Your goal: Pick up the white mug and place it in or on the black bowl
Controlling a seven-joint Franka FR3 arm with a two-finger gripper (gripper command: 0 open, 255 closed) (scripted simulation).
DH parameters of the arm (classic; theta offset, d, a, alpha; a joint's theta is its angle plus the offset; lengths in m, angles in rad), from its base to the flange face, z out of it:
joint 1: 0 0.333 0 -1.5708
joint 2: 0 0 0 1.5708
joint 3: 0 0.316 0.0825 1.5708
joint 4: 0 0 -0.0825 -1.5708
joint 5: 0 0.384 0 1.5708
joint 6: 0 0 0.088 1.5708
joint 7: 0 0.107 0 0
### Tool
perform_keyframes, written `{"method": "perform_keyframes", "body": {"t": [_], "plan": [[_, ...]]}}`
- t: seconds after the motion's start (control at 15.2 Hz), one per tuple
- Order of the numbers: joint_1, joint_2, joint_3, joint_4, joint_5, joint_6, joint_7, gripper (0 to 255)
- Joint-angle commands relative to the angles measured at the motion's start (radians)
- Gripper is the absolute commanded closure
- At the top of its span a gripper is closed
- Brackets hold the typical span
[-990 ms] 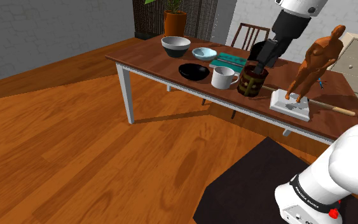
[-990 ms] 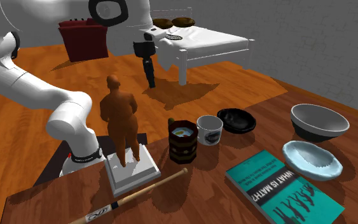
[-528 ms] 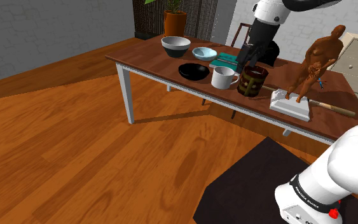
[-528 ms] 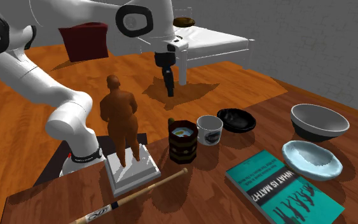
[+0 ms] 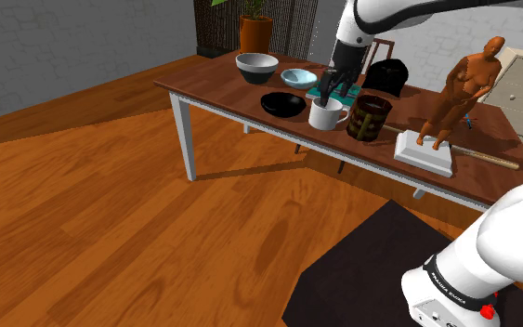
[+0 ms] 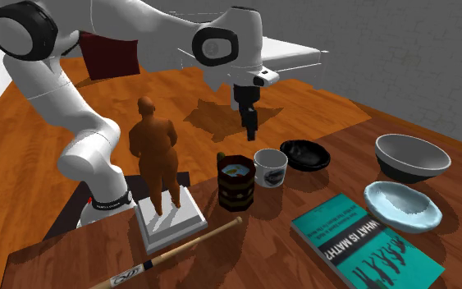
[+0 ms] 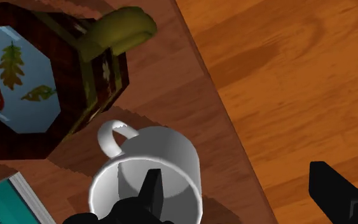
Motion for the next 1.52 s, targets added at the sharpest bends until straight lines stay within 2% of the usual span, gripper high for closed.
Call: {"method": "perform_keyframes", "body": {"t": [0.0,0.2,0.26,0.73,1.25,1.32,1.45], "plan": [[-0.008,0.08,-0.005,0.054,-0.01,0.02,0.001,0],[-0.017,0.197,-0.011,0.14,-0.024,0.042,0.003,0],[-0.017,0.204,-0.011,0.145,-0.025,0.042,0.003,0],[-0.019,0.234,-0.014,0.076,-0.028,0.141,0.005,0],[-0.019,0.234,-0.014,0.077,-0.028,0.141,0.005,0],[-0.019,0.234,-0.014,0.077,-0.028,0.141,0.005,255],[-0.019,0.234,-0.014,0.077,-0.028,0.141,0.005,255]]}}
